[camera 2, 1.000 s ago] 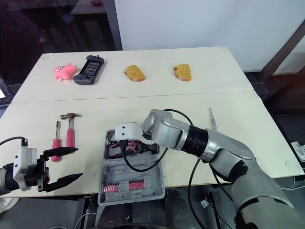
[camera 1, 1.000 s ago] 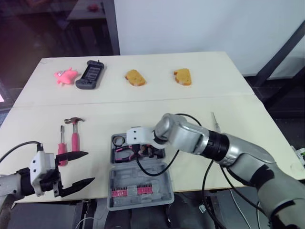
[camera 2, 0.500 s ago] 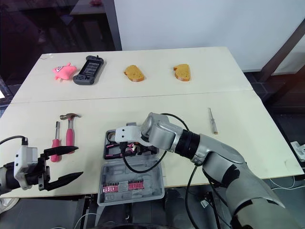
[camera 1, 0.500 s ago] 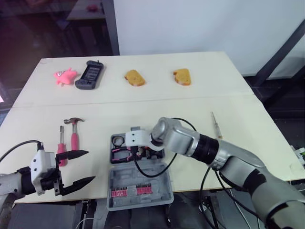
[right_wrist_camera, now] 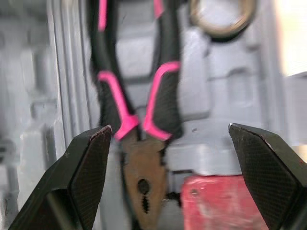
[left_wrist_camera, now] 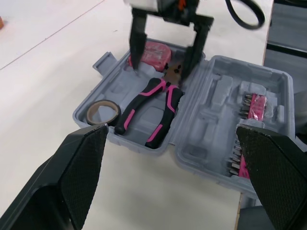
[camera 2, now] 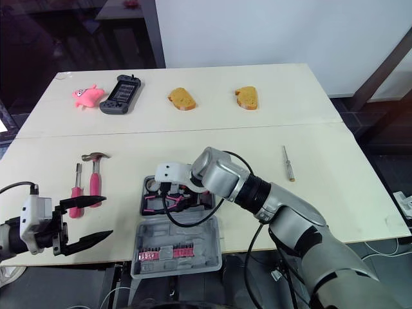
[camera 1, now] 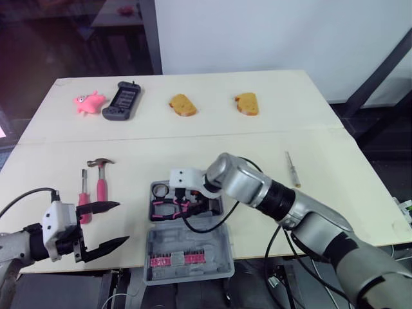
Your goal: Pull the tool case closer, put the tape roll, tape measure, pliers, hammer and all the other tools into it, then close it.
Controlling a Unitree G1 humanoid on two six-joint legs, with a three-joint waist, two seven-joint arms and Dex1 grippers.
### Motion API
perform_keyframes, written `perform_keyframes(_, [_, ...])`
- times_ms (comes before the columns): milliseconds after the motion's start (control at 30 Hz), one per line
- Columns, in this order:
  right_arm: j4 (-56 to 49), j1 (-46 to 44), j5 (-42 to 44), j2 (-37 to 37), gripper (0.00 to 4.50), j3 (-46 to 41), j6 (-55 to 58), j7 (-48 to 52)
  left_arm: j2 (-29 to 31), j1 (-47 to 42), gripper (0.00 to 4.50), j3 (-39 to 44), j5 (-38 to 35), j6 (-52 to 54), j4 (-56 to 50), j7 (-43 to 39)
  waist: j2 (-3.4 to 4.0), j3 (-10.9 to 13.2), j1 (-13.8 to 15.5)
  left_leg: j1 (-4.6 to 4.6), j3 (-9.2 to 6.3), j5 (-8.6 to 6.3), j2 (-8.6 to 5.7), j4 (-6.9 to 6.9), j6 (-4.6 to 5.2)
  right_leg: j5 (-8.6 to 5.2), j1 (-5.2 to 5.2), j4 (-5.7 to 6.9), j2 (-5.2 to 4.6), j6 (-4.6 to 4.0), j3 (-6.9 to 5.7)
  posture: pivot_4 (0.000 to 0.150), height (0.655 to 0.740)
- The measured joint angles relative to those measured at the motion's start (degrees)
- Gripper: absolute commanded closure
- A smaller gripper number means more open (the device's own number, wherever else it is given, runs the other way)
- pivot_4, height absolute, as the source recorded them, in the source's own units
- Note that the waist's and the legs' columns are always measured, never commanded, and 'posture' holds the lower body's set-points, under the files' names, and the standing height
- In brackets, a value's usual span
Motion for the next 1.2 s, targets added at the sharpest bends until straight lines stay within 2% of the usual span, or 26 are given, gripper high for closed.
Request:
perform_keyframes(67, [0.0,0.1,1.0,1.0,0.38,-2.4,0.0,0.0,0.0,-0.2,0.0,-0.1,0.2,0.0,0.1,0.0,0.0,0.0,-0.1,0.0,0.0,0.0,0.0,-0.02,0.0,0.0,-0.01,0.0,0.01,0.0,0.0,0.15,0.74])
perform_keyframes(167, [-0.6,0.8,2.4,2.5,1.25,-5.2,-0.1,0.0,0.0,-0.6,0.0,-0.4,0.3,0.0,0.2,0.0,0.0,0.0,0.0,0.0,-0.01,0.0,0.0,-0.04,0.0,0.0,-0.01,0.0,0.01,0.01,0.0,0.15,0.74])
perform_keyframes(367, [-0.6,3.0,2.8,4.4,4.28,-5.5,-0.4,-1.7,0.0,-0.7,0.0,-0.4,0.3,0.0,0.4,0.0,0.0,0.0,0.0,0.0,0.0,0.0,0.0,0.0,0.0,0.01,0.01,0.0,0.0,0.01,0.0,0.15,0.74])
perform_keyframes(400, [-0.6,3.1,2.7,4.5,4.45,-5.5,-0.5,-2.0,0.0,-0.7,0.0,-0.4,0.3,0.0,0.4,0.0,0.0,0.0,0.0,0.0,0.0,0.0,0.0,-0.01,0.0,0.01,0.01,0.0,0.0,0.01,0.0,0.15,0.74])
perform_keyframes(633, [-0.3,3.9,2.0,4.8,4.45,-5.1,-1.3,-2.9,0.0,-0.7,0.0,-0.4,0.3,0.0,0.6,0.0,0.0,0.0,0.0,0.0,0.0,0.0,0.0,-0.02,0.0,0.01,0.0,0.0,0.0,0.01,0.0,0.15,0.74])
perform_keyframes(1200, [7.8,5.9,-1.0,5.8,4.45,-4.0,-5.2,-3.4,0.0,-0.7,0.0,-0.6,0.4,0.1,0.4,0.5,-0.04,-0.2,-0.1,0.18,-0.01,0.0,0.01,-0.02,0.0,-0.01,0.19,0.0,0.01,-0.01,0.0,0.15,0.74])
